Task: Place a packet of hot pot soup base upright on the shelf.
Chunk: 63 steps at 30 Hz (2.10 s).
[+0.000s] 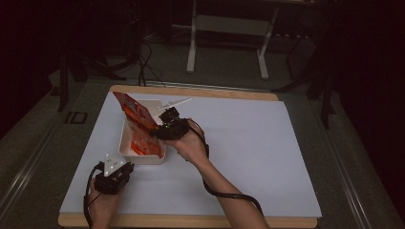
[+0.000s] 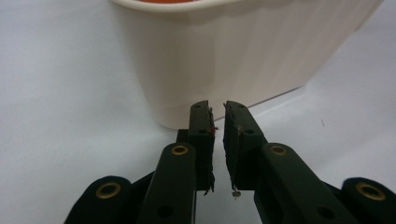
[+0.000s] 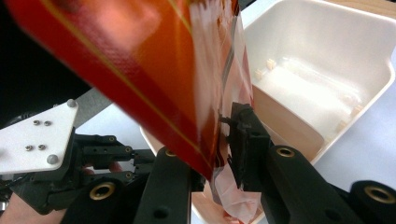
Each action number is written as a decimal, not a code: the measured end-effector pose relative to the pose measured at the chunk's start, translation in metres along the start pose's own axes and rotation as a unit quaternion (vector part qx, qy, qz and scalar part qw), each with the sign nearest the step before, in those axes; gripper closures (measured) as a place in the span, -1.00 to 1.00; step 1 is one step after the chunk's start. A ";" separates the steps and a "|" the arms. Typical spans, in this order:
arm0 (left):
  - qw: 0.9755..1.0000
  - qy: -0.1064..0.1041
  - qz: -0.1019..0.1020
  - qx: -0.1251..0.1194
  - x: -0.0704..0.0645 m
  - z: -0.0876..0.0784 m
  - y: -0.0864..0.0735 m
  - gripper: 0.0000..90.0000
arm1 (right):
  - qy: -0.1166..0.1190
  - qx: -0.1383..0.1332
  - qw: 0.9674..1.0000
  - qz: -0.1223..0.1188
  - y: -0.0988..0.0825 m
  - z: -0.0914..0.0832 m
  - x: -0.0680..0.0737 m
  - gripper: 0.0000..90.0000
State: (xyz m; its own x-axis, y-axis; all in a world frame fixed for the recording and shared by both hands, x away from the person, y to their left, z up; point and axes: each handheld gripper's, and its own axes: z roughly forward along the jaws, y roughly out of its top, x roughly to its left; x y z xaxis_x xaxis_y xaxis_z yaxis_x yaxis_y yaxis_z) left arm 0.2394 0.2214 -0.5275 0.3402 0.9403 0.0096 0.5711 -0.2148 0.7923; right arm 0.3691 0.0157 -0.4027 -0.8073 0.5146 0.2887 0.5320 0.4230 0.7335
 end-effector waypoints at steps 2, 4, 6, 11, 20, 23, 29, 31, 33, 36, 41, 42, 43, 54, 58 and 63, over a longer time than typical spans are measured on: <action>1.000 0.001 -0.002 -0.002 0.000 0.000 0.000 0.81 | 0.003 -0.003 1.000 0.007 -0.002 0.000 -0.002 0.73; 1.000 0.002 -0.002 -0.001 0.001 0.000 0.000 0.81 | 0.008 -0.004 1.000 0.014 -0.005 0.000 -0.005 0.73; 1.000 0.002 -0.002 0.000 0.001 0.000 0.000 0.81 | 0.011 -0.005 1.000 0.019 -0.007 -0.001 -0.006 0.74; 1.000 0.002 -0.002 -0.001 0.000 0.000 0.000 0.81 | 0.012 0.000 1.000 0.023 -0.009 0.000 -0.008 0.75; 1.000 0.001 -0.002 -0.001 0.002 0.000 0.000 0.80 | -0.003 -0.014 1.000 0.008 -0.009 -0.002 -0.005 0.62; 1.000 0.000 -0.001 -0.001 0.002 0.000 0.000 0.80 | -0.018 -0.015 1.000 -0.011 -0.011 -0.003 -0.001 0.57; 1.000 -0.001 -0.002 -0.002 0.001 -0.001 0.000 0.80 | -0.043 -0.015 0.998 -0.040 -0.009 -0.013 0.007 0.56; 1.000 0.000 -0.003 -0.003 0.002 -0.001 0.000 0.79 | -0.043 -0.015 0.998 -0.041 -0.009 -0.018 0.006 0.56; 1.000 0.000 -0.002 -0.004 0.002 -0.001 0.000 0.79 | -0.043 -0.016 0.998 -0.040 -0.009 -0.022 0.005 0.56; 1.000 -0.002 -0.004 -0.004 0.001 -0.001 0.000 0.79 | -0.042 -0.018 0.998 -0.043 -0.010 -0.028 0.004 0.56; 1.000 -0.006 -0.005 -0.006 0.001 -0.001 0.000 0.77 | -0.031 -0.018 0.999 -0.040 -0.014 -0.042 0.000 0.66; 1.000 -0.006 -0.003 -0.006 0.001 -0.001 0.000 0.77 | -0.030 -0.018 0.999 -0.039 -0.015 -0.044 0.000 0.70; 1.000 -0.006 -0.003 -0.006 0.001 -0.001 0.000 0.77 | -0.028 -0.017 0.999 -0.040 -0.016 -0.046 -0.001 0.75; 1.000 -0.008 0.000 -0.005 0.000 0.000 0.001 0.77 | -0.051 -0.006 0.997 -0.053 -0.026 -0.057 -0.003 0.98; 1.000 -0.011 -0.001 -0.007 -0.001 -0.001 0.001 0.76 | -0.060 0.002 0.997 -0.054 -0.033 -0.057 -0.009 0.99; 1.000 -0.014 -0.001 -0.007 -0.001 -0.001 0.001 0.75 | -0.066 0.006 0.997 -0.047 -0.040 -0.057 -0.016 0.99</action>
State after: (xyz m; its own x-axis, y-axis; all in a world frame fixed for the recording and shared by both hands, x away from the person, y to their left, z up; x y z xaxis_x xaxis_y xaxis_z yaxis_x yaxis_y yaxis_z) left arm 0.2390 0.2206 -0.5265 0.3596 0.9331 -0.0080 0.5616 -0.2095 0.8004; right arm 0.3464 -0.0525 -0.4020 -0.8140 0.5648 0.1353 0.4590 0.4828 0.7458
